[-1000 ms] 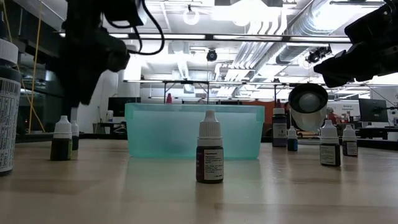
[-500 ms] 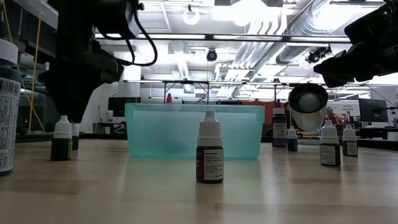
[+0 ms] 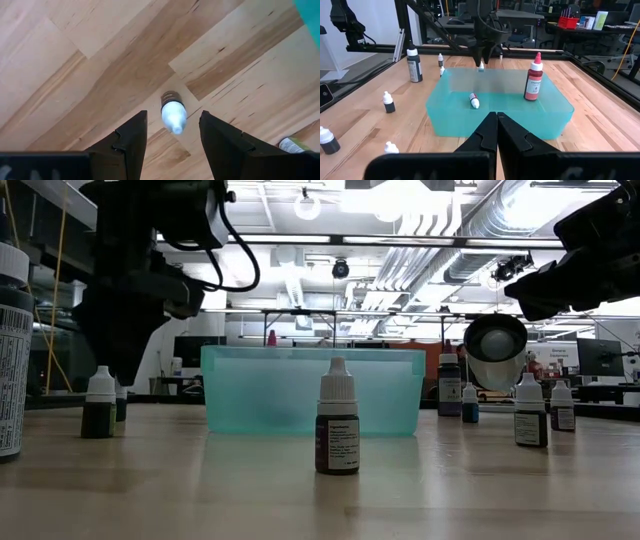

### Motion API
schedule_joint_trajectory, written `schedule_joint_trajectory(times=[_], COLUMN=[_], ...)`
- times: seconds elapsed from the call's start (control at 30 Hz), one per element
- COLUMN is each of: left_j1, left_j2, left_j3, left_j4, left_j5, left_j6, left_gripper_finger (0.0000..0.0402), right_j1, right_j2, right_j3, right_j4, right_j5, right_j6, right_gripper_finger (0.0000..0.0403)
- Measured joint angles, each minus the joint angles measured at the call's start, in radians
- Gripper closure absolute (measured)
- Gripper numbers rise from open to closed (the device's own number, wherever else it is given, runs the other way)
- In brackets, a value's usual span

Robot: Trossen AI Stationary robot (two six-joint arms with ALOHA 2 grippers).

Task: Pick & Place food coloring
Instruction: Put the small brown food coloring bottle into the green bin

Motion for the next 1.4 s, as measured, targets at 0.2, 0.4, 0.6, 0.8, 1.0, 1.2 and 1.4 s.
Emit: schedule_joint_trajectory(times=[0.2, 0.4, 0.6, 0.8, 1.0, 1.2, 1.4], left_j1=[0.000, 0.000, 0.000, 0.000, 0.000, 0.000, 0.000], left_j2=[0.000, 0.000, 0.000, 0.017, 0.044, 0.065, 0.065], left_j3=[0.000, 0.000, 0.000, -0.001, -0.001, 0.000, 0.000], left_j4=[-0.002, -0.002, -0.002, -0.003, 0.022, 0.050, 0.039], left_j5=[0.000, 0.000, 0.015, 0.034, 0.034, 0.033, 0.036], left_j6=[0.051, 0.112, 0.194, 0.233, 0.230, 0.229, 0.229], left_gripper_finger=[0.0231, 0.0231, 0.0231, 0.0231, 0.0231, 0.0232, 0.0250], right_j1=[0.000, 0.000, 0.000, 0.000, 0.000, 0.000, 0.000], right_j2=[0.000, 0.000, 0.000, 0.000, 0.000, 0.000, 0.003], right_j3=[0.000, 0.000, 0.000, 0.000, 0.000, 0.000, 0.000], right_j4=[0.000, 0.000, 0.000, 0.000, 0.000, 0.000, -0.002], right_j5=[0.000, 0.000, 0.000, 0.000, 0.000, 0.000, 0.000], right_j6=[0.000, 0.000, 0.000, 0.000, 0.000, 0.000, 0.000], right_gripper_finger=[0.0402, 0.0402, 0.0402, 0.0402, 0.0402, 0.0402, 0.0402])
